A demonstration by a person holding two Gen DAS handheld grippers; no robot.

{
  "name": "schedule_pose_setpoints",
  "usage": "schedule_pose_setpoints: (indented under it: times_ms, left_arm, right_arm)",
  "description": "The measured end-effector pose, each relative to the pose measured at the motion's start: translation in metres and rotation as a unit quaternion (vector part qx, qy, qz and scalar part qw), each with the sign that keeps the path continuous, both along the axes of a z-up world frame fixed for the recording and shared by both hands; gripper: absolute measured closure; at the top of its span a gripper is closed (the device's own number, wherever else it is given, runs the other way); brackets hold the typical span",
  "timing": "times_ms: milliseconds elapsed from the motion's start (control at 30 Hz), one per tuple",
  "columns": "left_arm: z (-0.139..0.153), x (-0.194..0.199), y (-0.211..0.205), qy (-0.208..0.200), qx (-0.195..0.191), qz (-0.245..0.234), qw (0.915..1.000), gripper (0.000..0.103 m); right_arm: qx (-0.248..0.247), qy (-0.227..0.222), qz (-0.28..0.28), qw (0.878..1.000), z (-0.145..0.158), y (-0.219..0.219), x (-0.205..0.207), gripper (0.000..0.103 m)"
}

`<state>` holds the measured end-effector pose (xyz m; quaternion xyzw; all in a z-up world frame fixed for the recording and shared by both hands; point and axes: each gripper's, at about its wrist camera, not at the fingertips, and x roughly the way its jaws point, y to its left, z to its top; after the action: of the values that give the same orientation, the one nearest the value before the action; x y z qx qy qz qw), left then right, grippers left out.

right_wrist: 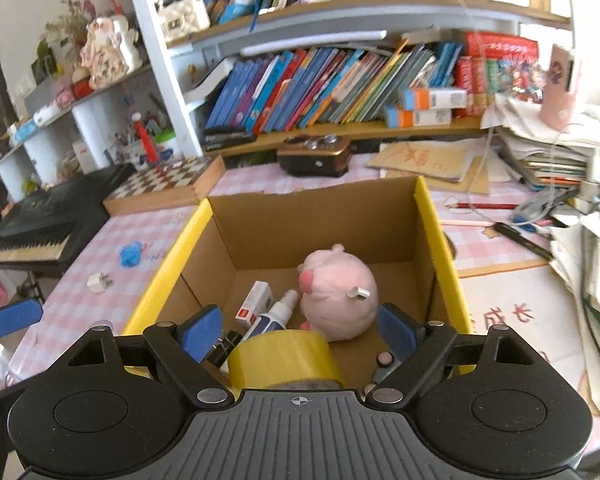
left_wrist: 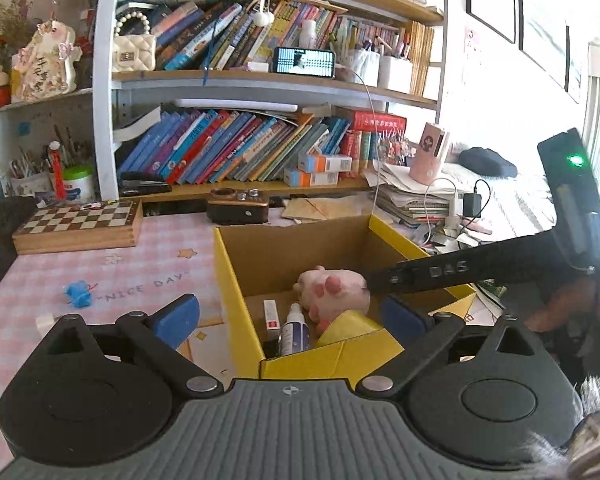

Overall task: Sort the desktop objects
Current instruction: 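Lower the tape roll and binder clip into the yellow box and open both tools, then withdraw both tools from the yellow box toward the white plug and blue cloth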

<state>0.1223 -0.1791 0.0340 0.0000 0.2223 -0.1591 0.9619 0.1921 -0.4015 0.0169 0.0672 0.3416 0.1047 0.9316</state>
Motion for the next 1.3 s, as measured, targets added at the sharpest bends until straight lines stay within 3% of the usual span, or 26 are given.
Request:
schedule_pose_setpoints:
  times_ms: [633,1300]
  left_arm:
    - [-0.006,-0.049,0.075,0.015,-0.006,0.006,0.9999,0.003]
    - [-0.037,-0.08,0.135,0.066,0.014,0.014,0.9977,0.002]
  right_arm:
    - [-0.021,-0.014,-0.105,0.994,-0.004,0.031,-0.103,0.016]
    - [-0.03,0.022,-0.115,0.993,-0.034,0.104,-0.166,0.016]
